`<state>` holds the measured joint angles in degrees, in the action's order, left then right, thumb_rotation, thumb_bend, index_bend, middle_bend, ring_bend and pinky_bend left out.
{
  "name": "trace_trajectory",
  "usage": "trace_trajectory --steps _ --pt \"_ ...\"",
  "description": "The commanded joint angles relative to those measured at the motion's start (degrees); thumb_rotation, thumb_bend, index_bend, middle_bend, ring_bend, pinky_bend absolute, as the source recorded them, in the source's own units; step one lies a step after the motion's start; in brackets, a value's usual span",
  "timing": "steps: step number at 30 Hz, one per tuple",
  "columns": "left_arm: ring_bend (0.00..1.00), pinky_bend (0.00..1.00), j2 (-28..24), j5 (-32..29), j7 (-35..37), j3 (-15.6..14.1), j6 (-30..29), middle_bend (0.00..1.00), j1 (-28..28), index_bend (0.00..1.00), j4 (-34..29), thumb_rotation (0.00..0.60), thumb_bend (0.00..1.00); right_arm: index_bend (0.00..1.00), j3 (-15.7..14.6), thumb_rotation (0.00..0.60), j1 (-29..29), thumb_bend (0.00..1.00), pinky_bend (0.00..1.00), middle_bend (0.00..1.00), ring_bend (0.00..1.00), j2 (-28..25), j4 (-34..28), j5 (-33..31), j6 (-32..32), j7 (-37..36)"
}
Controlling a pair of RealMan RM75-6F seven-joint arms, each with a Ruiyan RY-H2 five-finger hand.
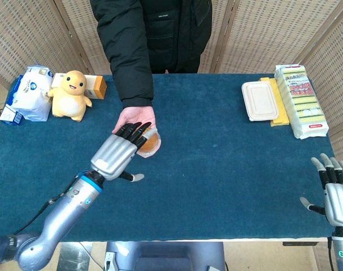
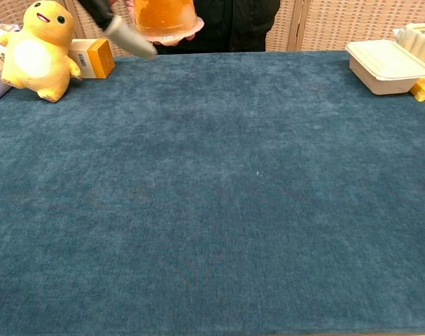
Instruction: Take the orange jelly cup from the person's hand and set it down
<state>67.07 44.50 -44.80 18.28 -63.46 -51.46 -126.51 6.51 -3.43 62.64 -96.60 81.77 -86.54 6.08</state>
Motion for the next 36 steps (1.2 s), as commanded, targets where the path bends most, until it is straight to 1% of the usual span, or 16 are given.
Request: trace_trajectory --steps 1,6,9,10,14,17,20,22,28,31,36 --pt "0.00 0.12 3.75 -3.80 -3.01 -0.04 -3.88 0.04 -3.28 0.00 2.30 0.600 0.14 0.11 -0.04 0.600 -0.07 0.14 0.00 0.03 0.00 0.04 0.08 -0.02 0.16 0.00" --pt "0.02 0.16 5.92 -5.66 -2.73 0.56 -6.56 0.09 -4.82 0.00 4.52 0.600 0.17 0.11 0.14 0.600 -0.48 0.14 0.00 0.03 0.00 -0.04 0.06 -0.26 0.80 0.05" --pt "0.07 0.22 6.73 -5.84 -2.77 0.40 -8.08 0.15 -5.36 0.00 5.43 0.600 0.19 0.11 0.17 0.600 -0.64 0.15 0.00 0.03 0.00 -0.21 -0.11 -0.50 1.20 0.17" --pt "0.09 0.25 6.93 -5.79 -2.68 0.35 -8.42 0.18 -5.45 0.02 5.61 0.600 0.19 0.11 0.15 0.600 -0.68 0.15 0.00 0.03 0.00 -0.22 -0.12 -0.52 1.29 0.21" --pt "0.20 0.35 7.72 -4.93 -2.21 -0.20 -9.30 0.29 -5.70 0.17 6.53 0.600 0.22 0.11 -0.03 0.600 -0.86 0.14 0.00 0.03 0.00 -0.10 -0.25 -0.44 1.63 0.57" --pt "0.25 0.39 7.80 -4.67 -1.79 -0.45 -9.50 0.34 -5.82 0.25 6.93 0.600 0.23 0.11 -0.16 0.600 -0.90 0.14 0.00 0.03 0.00 0.36 -0.30 -0.41 1.59 1.39" --pt "0.33 0.45 8.12 -3.14 -1.11 -0.70 -10.46 0.44 -5.63 0.37 7.34 0.600 0.23 0.11 -0.18 0.600 -0.93 0.15 0.00 0.03 0.00 0.44 -0.23 -0.45 1.62 1.50" --pt "0.36 0.47 8.15 -2.38 -0.80 -0.88 -11.10 0.48 -5.42 0.41 7.40 0.600 0.23 0.11 -0.22 0.600 -0.86 0.15 0.00 0.03 0.00 0.36 -0.04 -0.46 1.59 1.23" --pt "0.38 0.48 7.62 -0.54 0.43 -1.03 -11.56 0.50 -4.97 0.43 6.78 0.600 0.23 0.11 -0.29 0.600 -0.90 0.15 0.00 0.03 0.00 0.38 0.04 -0.36 1.61 1.18" --pt "0.38 0.48 6.99 1.58 1.23 -0.98 -11.98 0.50 -4.62 0.43 5.85 0.600 0.23 0.11 -0.25 0.600 -0.92 0.15 0.00 0.03 0.00 0.41 0.03 -0.55 1.66 1.31" --pt "0.39 0.49 6.53 2.77 0.15 -1.31 -13.06 0.51 -4.46 0.44 5.24 0.600 0.23 0.11 -0.26 0.600 -0.98 0.15 0.00 0.03 0.00 0.32 -0.07 -0.64 1.80 1.35"
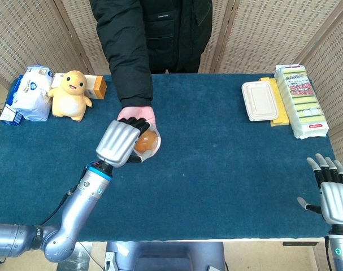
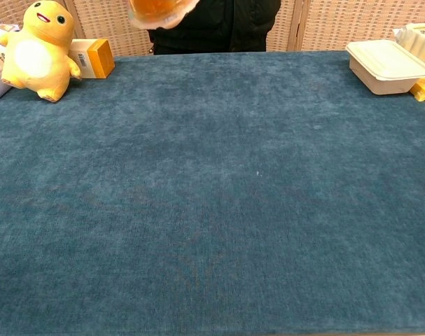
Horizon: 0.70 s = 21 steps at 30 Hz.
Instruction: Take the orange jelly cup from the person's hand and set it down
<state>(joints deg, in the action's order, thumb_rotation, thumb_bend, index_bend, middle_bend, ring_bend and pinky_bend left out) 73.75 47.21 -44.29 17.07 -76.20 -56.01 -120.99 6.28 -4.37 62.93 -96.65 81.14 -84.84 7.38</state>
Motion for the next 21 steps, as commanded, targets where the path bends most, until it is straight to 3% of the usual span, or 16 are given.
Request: trace_trajectory --steps 1,8,16,21 --pt "0.39 0.50 -0.14 0.03 -0.44 -0.08 -0.46 0.52 0.10 0.45 -0.37 0.600 0.23 0.11 -0.04 0.600 -0.04 0.15 0.00 0.03 0.00 0.07 -0.01 -0.03 0.09 0.10" --pt "0.42 0.52 -0.65 2.20 -0.30 0.34 -1.52 0.54 0.34 0.48 -2.57 0.600 0.24 0.11 0.04 0.600 0.00 0.15 0.00 0.03 0.00 0.13 0.08 -0.21 -0.01 -0.04" --pt "0.42 0.52 -3.75 6.18 -1.41 0.61 -3.33 0.55 1.31 0.48 -10.24 0.600 0.24 0.11 -0.05 0.600 0.00 0.14 0.00 0.03 0.00 0.26 -0.03 -0.17 -0.05 0.24" --pt "0.42 0.52 -7.54 11.42 -2.11 -2.65 -3.39 0.55 3.93 0.48 -14.00 0.600 0.24 0.11 -0.24 0.600 -0.05 0.15 0.00 0.03 0.00 0.42 -0.18 -0.02 0.07 0.67"
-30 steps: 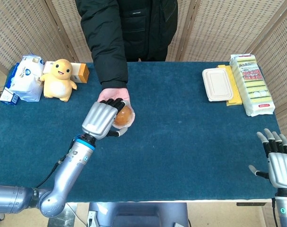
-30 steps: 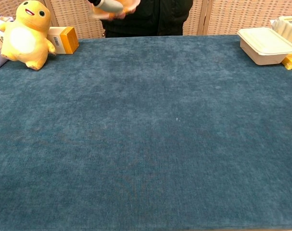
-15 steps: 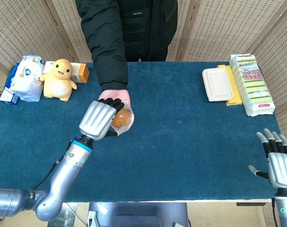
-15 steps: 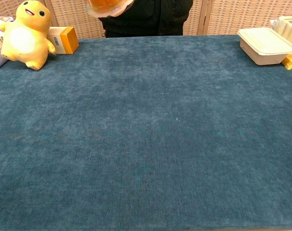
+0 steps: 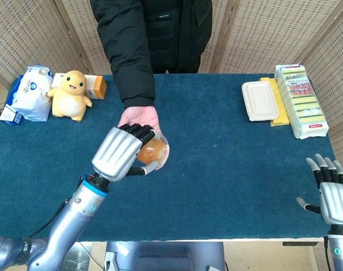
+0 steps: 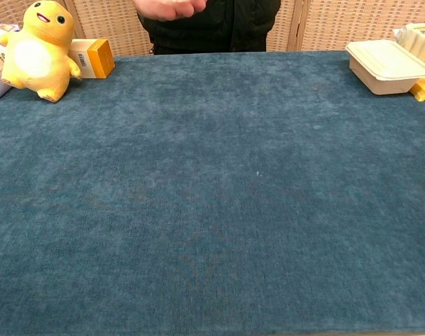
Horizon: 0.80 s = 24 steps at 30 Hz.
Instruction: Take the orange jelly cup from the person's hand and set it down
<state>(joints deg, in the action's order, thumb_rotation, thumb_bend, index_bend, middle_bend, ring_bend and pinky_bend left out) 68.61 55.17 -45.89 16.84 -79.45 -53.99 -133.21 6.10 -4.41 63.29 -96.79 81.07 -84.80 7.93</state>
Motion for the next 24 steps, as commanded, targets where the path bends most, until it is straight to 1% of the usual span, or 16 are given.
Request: trace_trajectory --steps 1,5,7,9,12,13,15,17,21,24 --pt "0.42 0.52 -3.13 4.95 -0.13 -3.61 0.06 0.55 2.82 0.48 -1.78 0.600 0.24 0.11 -0.09 0.600 -0.02 0.15 0.00 0.03 0.00 0.10 -0.09 0.05 0.05 0.24" --pt "0.42 0.52 -5.77 9.03 1.00 -8.55 0.58 0.55 6.63 0.48 -1.41 0.600 0.24 0.11 -0.05 0.600 -0.18 0.15 0.00 0.03 0.00 -0.29 -0.29 -0.01 0.35 0.29" --pt "0.42 0.52 -6.67 10.82 2.25 -11.17 1.29 0.55 8.59 0.48 0.47 0.600 0.24 0.11 0.03 0.600 -0.30 0.14 0.00 0.03 0.00 -0.26 -0.45 -0.16 0.47 0.62" --pt "0.42 0.52 -7.05 12.23 4.04 -13.36 2.20 0.55 10.24 0.48 2.88 0.600 0.24 0.11 0.15 0.600 -0.40 0.14 0.00 0.03 0.00 -0.31 -0.65 -0.33 0.56 0.84" --pt "0.42 0.52 -6.58 14.55 8.06 -16.80 4.19 0.55 12.91 0.48 8.80 0.600 0.24 0.11 0.24 0.600 -0.61 0.15 0.00 0.03 0.00 -0.24 -0.77 -0.71 0.92 1.31" --pt "0.42 0.52 -6.14 14.88 9.35 -17.55 4.86 0.55 13.53 0.48 10.58 0.600 0.24 0.11 0.24 0.600 -0.68 0.14 0.00 0.03 0.00 -0.19 -0.80 -0.78 1.05 1.44" --pt "0.42 0.52 -4.66 15.07 12.32 -18.65 6.45 0.55 14.68 0.49 15.16 0.600 0.24 0.11 0.21 0.600 -0.82 0.14 0.00 0.03 0.00 -0.10 -0.87 -0.88 1.30 1.74" --pt "0.42 0.52 -2.84 14.20 14.62 -18.99 8.15 0.55 15.26 0.49 19.49 0.600 0.24 0.11 0.18 0.600 -0.94 0.15 0.00 0.03 0.00 0.01 -0.92 -0.92 1.45 2.12" --pt "0.43 0.53 2.03 10.73 17.77 -18.64 12.76 0.56 15.50 0.50 29.20 0.600 0.25 0.11 0.20 0.600 -1.22 0.15 0.00 0.03 0.00 0.21 -1.03 -1.21 1.83 2.83" --pt "0.43 0.53 4.58 8.31 18.08 -18.46 15.67 0.56 15.32 0.51 33.85 0.600 0.25 0.11 -0.42 0.600 -0.55 0.15 0.00 0.03 0.00 0.44 -0.68 -0.96 1.21 2.73"
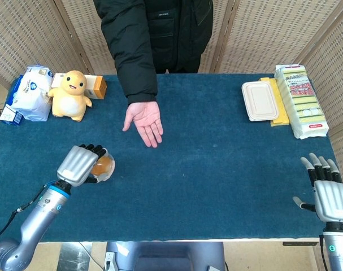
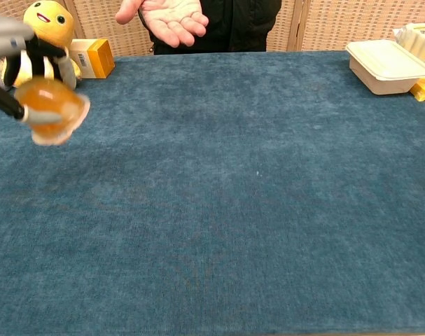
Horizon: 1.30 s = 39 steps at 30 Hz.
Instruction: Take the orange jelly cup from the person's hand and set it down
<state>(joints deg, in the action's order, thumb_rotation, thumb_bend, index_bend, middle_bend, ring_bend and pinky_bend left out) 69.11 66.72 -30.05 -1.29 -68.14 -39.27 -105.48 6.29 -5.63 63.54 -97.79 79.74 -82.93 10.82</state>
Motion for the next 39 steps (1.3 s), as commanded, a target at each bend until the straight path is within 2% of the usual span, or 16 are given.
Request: trace_trajectory --steps 1,7,9,10,12,14,15,21,24,29,36,39 --pt "0.43 0.53 4.98 -4.17 2.04 -0.19 5.21 0.56 0.56 0.51 7.66 0.600 0.26 0.11 -0.64 0.600 0.74 0.15 0.00 0.03 0.00 0.27 0.57 0.47 -0.78 -0.37" --pt "0.43 0.52 7.96 -6.62 1.65 0.75 7.61 0.56 0.54 0.51 11.90 0.600 0.26 0.11 -0.50 0.600 0.70 0.15 0.00 0.03 0.00 0.22 0.97 0.34 -0.69 -1.04" --pt "0.36 0.46 7.68 -7.30 2.45 1.28 8.63 0.47 0.47 0.45 11.23 0.600 0.24 0.11 -0.43 0.600 0.63 0.15 0.00 0.03 0.00 0.11 0.82 0.28 -0.61 -1.05" --pt "0.25 0.39 7.38 -7.18 2.95 1.44 8.92 0.34 0.49 0.35 10.80 0.600 0.20 0.11 -0.40 0.600 0.62 0.15 0.00 0.03 0.00 0.12 0.82 0.26 -0.63 -1.03" --pt "0.09 0.28 6.53 -6.39 4.09 1.77 8.97 0.14 0.68 0.15 9.70 0.600 0.16 0.11 -0.35 0.600 0.61 0.15 0.00 0.03 0.00 0.13 0.79 0.21 -0.67 -1.01" --pt "0.01 0.20 5.10 -4.74 5.62 2.12 8.26 0.02 1.18 0.02 7.96 0.600 0.12 0.11 -0.48 0.600 0.73 0.15 0.00 0.03 0.00 0.19 0.81 0.30 -0.78 -1.04" --pt "0.00 0.18 4.27 -3.98 6.17 2.24 7.54 0.01 1.58 0.00 6.94 0.600 0.12 0.11 -0.50 0.600 0.74 0.15 0.00 0.03 0.00 0.22 0.83 0.33 -0.81 -1.04" --pt "0.00 0.13 -2.81 1.57 9.24 1.35 1.49 0.00 5.83 0.00 -0.32 0.600 0.08 0.11 -0.54 0.600 0.68 0.15 0.00 0.03 0.00 0.22 0.70 0.55 -0.84 -0.88" --pt "0.00 0.12 -5.87 6.95 12.86 -0.18 -3.24 0.00 9.51 0.00 -1.97 0.600 0.08 0.11 -0.55 0.600 0.69 0.15 0.00 0.03 0.00 0.30 0.54 0.55 -0.89 -0.67" --pt "0.00 0.10 -7.18 14.52 18.89 -3.74 -13.16 0.00 17.78 0.00 0.30 0.600 0.08 0.11 -0.65 0.600 0.72 0.15 0.00 0.03 0.00 0.58 0.35 0.81 -1.20 0.08" --pt "0.00 0.05 -4.85 16.84 20.33 -6.30 -24.63 0.00 28.63 0.00 5.49 0.600 0.03 0.11 -0.49 0.600 1.44 0.15 0.00 0.03 0.00 -0.07 0.14 1.36 -2.80 -0.46" --pt "0.00 0.04 -4.18 18.18 22.19 -6.59 -26.91 0.00 31.03 0.00 7.17 0.600 0.02 0.11 -0.16 0.600 1.69 0.15 0.00 0.03 0.00 -0.03 0.51 0.91 -3.44 0.08"
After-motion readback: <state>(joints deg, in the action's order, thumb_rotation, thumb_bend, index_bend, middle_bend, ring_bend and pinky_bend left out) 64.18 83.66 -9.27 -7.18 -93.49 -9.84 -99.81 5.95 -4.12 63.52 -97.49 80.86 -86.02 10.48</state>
